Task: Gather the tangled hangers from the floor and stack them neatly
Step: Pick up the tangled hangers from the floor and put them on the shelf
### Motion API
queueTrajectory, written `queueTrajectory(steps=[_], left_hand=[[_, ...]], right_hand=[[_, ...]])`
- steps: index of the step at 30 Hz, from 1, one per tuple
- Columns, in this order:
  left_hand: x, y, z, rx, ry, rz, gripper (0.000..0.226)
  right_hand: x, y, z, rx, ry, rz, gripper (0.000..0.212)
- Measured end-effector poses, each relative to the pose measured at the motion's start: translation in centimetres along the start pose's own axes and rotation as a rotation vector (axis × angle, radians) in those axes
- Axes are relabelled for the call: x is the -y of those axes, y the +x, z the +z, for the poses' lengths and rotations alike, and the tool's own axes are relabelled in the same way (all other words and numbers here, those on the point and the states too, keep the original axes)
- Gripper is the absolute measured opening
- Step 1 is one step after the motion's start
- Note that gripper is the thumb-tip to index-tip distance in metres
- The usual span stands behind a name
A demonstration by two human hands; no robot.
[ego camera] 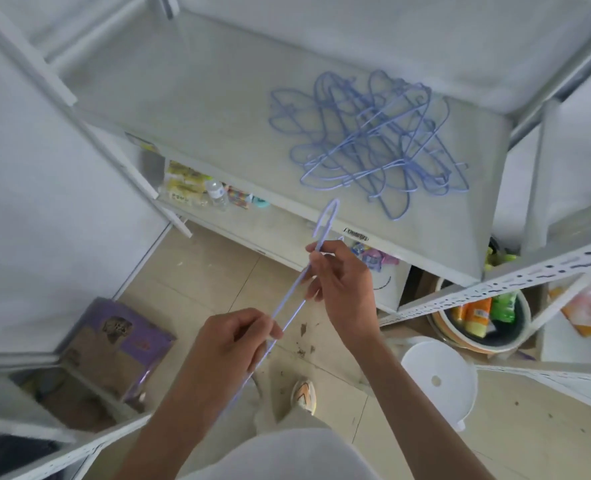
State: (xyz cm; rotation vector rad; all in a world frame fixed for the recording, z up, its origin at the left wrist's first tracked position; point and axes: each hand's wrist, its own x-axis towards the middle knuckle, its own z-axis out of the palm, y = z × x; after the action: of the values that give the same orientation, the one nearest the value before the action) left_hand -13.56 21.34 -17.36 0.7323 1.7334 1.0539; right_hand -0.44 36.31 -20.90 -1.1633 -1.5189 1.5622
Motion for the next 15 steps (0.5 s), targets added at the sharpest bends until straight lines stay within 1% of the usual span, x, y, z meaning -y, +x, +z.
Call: queueTrajectory(steps=[2,4,7,10,11,13,15], left_hand=[[-1.9,0.7,-1.9,0.04,-0.044,-0.024,0.029],[-3.9,1.8,-3.6,0.115,-0.086,-0.03,0.025],[-6.9,3.6,-5.4,0.247,-0.081,0.034,0.024],[-10.3,5.4,-6.5,0.321,-0.098,0.103,0.021],[-11.3,6.0,-6.8,0.348,-0.078,0.141,0.026],[-12.9,7.1,-7.5,0.402,-0.031,0.208,0.042],[-14.0,8.1,-7.8,0.449,-0.056,0.2,0.041]], right_hand=[[1.4,0.9,0.7,-0.006,0.011,-0.027,0.01],[2.9,2.2,1.6,-0.029,0.018,-0.056,0.01],[5.0,4.7,3.0,-0.082,0.002,-0.085,0.015],[7.1,7.3,4.3,-0.147,-0.001,-0.087,0.017],[7.7,8.1,4.7,-0.17,-0.009,-0.08,0.017],[8.7,9.4,5.0,-0.214,-0.014,-0.066,0.018],[9.5,10.3,5.0,-0.261,0.01,-0.11,0.023]])
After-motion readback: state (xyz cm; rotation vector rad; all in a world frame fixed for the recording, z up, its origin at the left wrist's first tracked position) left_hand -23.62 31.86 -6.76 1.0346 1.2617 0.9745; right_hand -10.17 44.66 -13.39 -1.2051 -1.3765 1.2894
